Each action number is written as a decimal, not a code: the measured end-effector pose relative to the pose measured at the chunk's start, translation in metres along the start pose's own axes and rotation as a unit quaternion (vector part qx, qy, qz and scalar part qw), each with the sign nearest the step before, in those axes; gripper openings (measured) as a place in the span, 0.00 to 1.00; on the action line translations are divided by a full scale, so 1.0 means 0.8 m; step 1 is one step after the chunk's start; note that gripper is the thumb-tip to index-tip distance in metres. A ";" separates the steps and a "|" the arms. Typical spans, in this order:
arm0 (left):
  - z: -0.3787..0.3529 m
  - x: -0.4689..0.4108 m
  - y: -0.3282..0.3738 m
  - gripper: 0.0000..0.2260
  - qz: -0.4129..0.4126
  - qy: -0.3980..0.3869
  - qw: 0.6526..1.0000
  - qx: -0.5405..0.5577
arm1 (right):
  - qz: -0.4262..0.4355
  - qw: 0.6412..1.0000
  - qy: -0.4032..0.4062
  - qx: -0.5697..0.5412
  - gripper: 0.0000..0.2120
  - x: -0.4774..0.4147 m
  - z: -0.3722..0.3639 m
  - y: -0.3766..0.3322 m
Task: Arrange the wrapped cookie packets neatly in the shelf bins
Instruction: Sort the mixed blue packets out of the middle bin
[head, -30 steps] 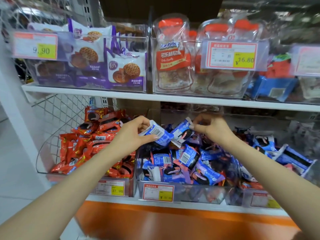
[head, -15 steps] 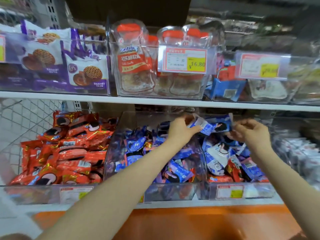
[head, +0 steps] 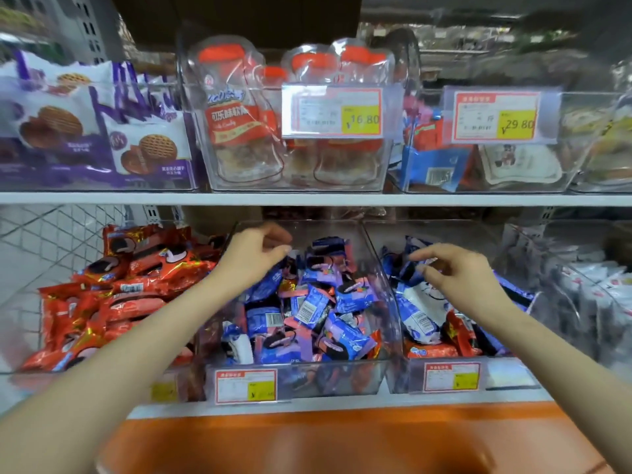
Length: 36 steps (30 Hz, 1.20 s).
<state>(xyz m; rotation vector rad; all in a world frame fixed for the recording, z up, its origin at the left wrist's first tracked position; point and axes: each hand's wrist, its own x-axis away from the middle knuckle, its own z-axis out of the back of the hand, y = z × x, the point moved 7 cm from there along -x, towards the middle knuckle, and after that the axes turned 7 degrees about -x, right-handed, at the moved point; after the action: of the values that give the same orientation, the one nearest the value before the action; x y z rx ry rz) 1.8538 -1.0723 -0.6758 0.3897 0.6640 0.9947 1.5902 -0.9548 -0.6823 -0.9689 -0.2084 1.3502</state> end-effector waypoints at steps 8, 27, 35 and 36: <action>-0.016 0.006 -0.045 0.11 -0.039 -0.033 0.989 -0.142 | 0.069 0.996 -0.043 0.026 0.08 -0.003 -0.045 -0.031; -0.032 -0.037 -0.038 0.14 -0.021 -0.060 0.953 -0.295 | 0.112 0.991 -0.077 0.020 0.08 -0.022 -0.069 -0.040; -0.089 -0.047 -0.034 0.27 -0.063 -0.136 0.968 -0.200 | 0.106 0.990 -0.094 0.018 0.08 -0.024 -0.079 -0.038; -0.095 -0.051 -0.029 0.30 -0.069 -0.145 0.971 -0.177 | 0.109 0.989 -0.095 0.019 0.08 -0.024 -0.079 -0.038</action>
<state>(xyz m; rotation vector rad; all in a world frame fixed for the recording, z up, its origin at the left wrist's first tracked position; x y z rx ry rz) 1.8020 -1.1191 -0.7322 0.1662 0.2381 0.8797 1.6474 -0.9982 -0.6932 -0.8500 -0.2251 1.6436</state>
